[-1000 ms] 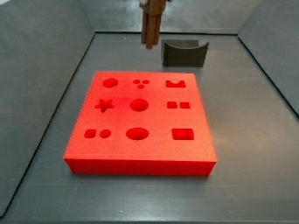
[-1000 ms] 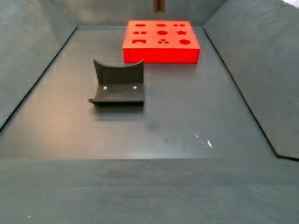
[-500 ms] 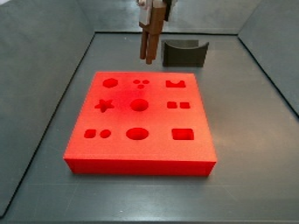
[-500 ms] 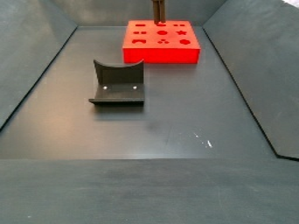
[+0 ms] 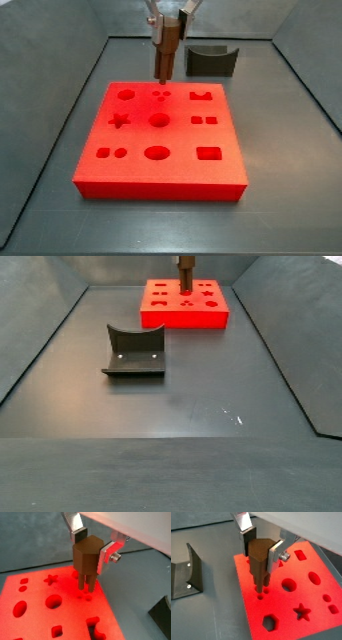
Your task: Insert the 3 prong object.
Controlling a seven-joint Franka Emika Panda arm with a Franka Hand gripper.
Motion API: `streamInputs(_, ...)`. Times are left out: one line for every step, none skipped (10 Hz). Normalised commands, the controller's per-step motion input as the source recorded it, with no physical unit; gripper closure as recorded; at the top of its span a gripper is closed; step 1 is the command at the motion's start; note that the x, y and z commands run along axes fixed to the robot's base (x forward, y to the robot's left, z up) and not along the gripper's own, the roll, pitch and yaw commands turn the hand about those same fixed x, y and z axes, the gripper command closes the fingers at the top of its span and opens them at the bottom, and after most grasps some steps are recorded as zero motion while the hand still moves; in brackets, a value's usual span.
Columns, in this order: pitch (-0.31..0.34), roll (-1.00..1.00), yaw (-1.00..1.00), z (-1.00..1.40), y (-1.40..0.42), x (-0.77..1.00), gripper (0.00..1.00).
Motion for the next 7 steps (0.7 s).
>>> streamInputs(-0.473,-0.21,-0.23,0.11,0.0,-0.49,1.0)
streamInputs(-0.299,-0.09,-0.04,0.06,0.0,-0.32,1.0)
streamInputs(-0.126,0.0,0.0,0.0,0.0,-0.12,1.0)
streamInputs(-0.193,0.0,0.0,-0.28,0.0,0.0,1.0)
streamInputs(-0.156,-0.01,0.0,-0.15,0.0,0.1,1.0)
streamInputs(-0.146,0.0,0.05,-0.11,0.0,0.3,1.0)
streamInputs(-0.067,0.0,0.09,-0.11,0.0,0.45,1.0)
